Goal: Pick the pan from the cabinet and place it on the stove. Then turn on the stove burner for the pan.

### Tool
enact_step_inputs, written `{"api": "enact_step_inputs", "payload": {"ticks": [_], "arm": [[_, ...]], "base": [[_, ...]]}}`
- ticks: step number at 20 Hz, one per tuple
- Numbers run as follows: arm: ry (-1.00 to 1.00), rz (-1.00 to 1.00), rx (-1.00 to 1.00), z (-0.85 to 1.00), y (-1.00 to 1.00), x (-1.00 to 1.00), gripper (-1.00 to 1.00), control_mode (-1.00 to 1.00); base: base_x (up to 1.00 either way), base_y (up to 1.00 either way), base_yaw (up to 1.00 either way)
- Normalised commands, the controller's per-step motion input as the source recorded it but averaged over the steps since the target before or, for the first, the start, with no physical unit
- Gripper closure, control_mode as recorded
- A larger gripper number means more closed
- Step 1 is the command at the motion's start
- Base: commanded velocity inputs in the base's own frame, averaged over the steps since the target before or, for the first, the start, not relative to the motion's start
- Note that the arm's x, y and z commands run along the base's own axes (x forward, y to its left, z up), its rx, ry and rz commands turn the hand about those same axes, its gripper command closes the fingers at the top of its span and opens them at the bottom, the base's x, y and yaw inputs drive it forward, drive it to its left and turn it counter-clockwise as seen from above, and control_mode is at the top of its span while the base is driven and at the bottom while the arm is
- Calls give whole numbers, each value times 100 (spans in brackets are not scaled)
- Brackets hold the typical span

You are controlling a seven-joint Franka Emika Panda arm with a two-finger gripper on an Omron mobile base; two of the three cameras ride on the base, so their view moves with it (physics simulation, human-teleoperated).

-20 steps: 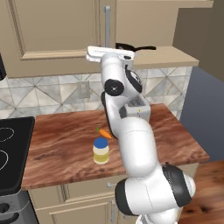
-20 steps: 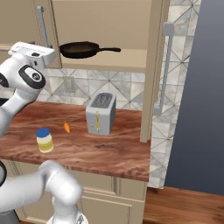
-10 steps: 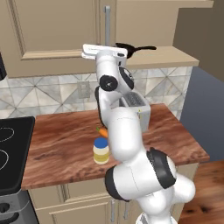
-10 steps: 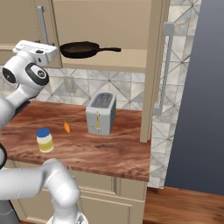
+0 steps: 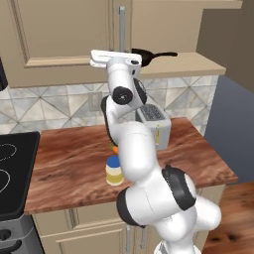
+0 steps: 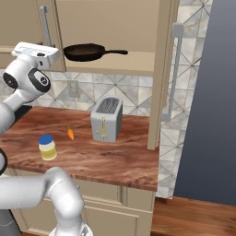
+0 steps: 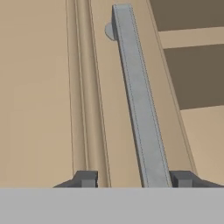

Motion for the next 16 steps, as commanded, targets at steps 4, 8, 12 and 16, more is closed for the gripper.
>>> {"api": "enact_step_inputs", "payload": {"ticks": [4, 8, 12, 16], "arm": [[0, 5, 0, -13, 1, 39, 100, -100], [6, 3, 0, -16, -1, 18, 100, -100], [6, 0, 0, -14, -20, 0, 100, -100], [0, 0, 0, -4, -30, 0, 100, -100]], "base": [[0, 0, 0], [0, 0, 0], [0, 0, 0], [0, 0, 0]]}}
